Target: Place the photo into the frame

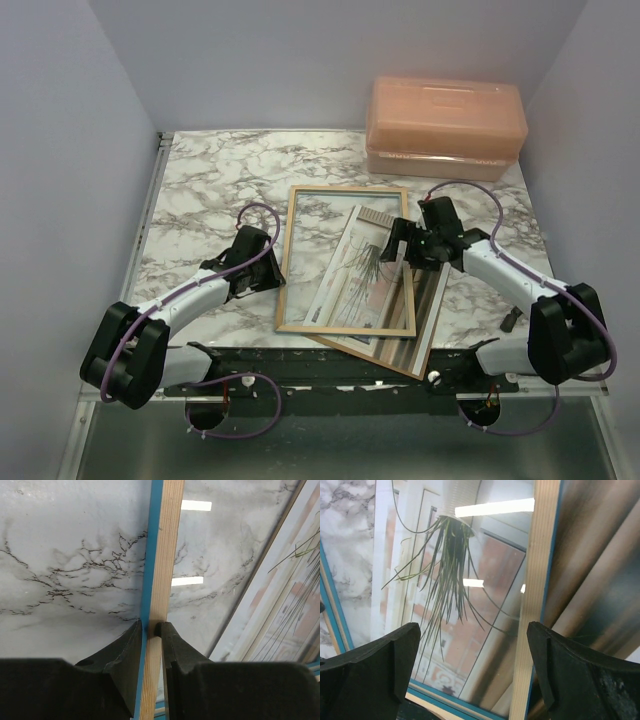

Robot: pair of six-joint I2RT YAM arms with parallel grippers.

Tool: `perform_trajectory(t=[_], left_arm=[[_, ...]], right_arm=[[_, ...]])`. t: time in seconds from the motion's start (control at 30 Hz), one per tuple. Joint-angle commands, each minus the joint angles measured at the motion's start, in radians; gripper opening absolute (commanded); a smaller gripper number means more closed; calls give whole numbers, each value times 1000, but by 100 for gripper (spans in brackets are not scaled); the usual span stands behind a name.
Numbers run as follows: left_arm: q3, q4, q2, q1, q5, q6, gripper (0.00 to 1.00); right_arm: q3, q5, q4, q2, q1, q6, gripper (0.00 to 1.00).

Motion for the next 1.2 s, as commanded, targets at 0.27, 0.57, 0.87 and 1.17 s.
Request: perform_trajectory(t=[0.27, 0.57, 0.87, 1.17], left_arm=[[-12, -45, -38, -10, 3, 38, 37], [-25, 36, -185, -10, 142, 43, 76], [2, 7, -328, -10, 190, 69, 87], [5, -13, -347, -10, 199, 71, 88]], right_arm=[[-9, 137, -75, -14, 4, -27, 95], [-73, 7, 28, 32, 4, -15, 93], [-67, -144, 111, 40, 4, 27, 83], [-54, -237, 204, 95, 23, 78, 82]])
